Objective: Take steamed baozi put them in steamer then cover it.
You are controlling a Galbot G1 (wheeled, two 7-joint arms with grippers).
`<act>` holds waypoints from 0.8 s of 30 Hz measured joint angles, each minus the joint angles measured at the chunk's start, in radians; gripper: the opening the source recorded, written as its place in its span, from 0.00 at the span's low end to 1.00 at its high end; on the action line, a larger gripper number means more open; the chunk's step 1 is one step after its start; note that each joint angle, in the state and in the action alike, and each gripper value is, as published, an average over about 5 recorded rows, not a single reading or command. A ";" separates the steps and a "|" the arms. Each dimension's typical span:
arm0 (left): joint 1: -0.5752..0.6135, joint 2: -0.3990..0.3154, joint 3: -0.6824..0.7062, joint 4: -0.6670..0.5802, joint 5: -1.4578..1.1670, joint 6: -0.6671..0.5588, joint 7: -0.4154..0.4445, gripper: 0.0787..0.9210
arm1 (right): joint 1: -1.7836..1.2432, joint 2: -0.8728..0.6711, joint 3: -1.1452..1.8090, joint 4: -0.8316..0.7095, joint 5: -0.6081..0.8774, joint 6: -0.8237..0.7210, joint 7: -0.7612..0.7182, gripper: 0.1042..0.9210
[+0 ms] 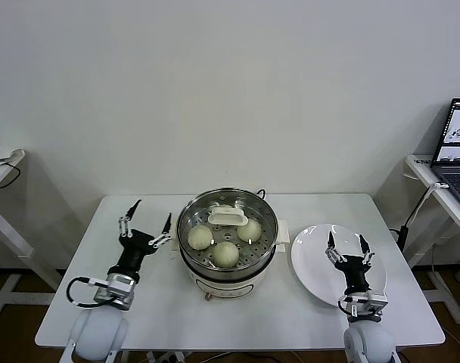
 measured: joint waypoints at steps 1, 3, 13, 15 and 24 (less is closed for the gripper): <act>0.003 -0.001 -0.011 0.011 -0.026 -0.011 -0.001 0.88 | -0.004 0.001 0.000 0.005 0.004 -0.003 -0.001 0.88; 0.010 -0.004 -0.029 0.028 -0.068 -0.029 -0.004 0.88 | -0.010 0.001 -0.002 0.013 0.011 -0.009 -0.004 0.88; 0.044 -0.015 -0.066 0.082 -0.168 -0.095 -0.013 0.88 | -0.030 -0.003 -0.008 0.035 0.024 -0.023 -0.012 0.88; 0.050 -0.017 -0.070 0.091 -0.175 -0.104 -0.012 0.88 | -0.034 -0.003 -0.008 0.036 0.025 -0.025 -0.017 0.88; 0.067 -0.021 -0.083 0.120 -0.186 -0.132 -0.006 0.88 | -0.049 -0.006 -0.003 0.040 0.027 -0.031 -0.043 0.88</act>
